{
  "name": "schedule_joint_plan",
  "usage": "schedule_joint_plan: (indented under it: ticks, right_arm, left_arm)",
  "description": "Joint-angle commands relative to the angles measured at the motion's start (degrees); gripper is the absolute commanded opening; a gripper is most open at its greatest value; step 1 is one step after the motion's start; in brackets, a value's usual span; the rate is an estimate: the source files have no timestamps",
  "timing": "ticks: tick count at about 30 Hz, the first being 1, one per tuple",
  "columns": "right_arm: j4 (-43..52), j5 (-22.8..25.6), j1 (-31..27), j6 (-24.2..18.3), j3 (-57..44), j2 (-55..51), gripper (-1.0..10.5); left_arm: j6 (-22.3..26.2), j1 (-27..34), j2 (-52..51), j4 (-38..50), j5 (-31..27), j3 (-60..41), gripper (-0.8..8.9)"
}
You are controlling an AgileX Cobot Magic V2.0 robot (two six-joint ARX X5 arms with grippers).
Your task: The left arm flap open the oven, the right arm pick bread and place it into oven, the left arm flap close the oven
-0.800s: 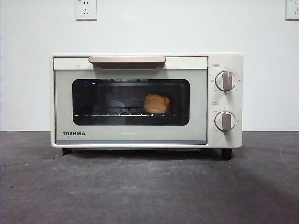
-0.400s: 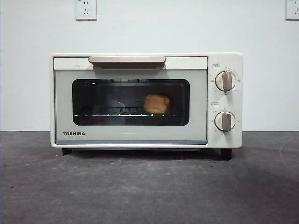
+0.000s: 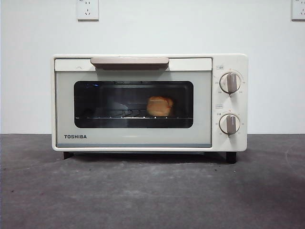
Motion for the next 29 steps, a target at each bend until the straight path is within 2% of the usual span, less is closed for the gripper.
schedule_joint_plan:
  ticks: [1,29]
  right_arm:
    - [-0.3,-0.2,-0.1,1.5,-0.4,-0.2,0.1]
    - [0.6,-0.2,-0.1,1.4,-0.4,-0.2,0.1]
  left_arm:
    - [-0.3,0.2,-0.1,-0.4,-0.2,-1.2,0.12]
    - [-0.3,0.1,-0.1,-0.4,-0.2,-1.2,0.12]
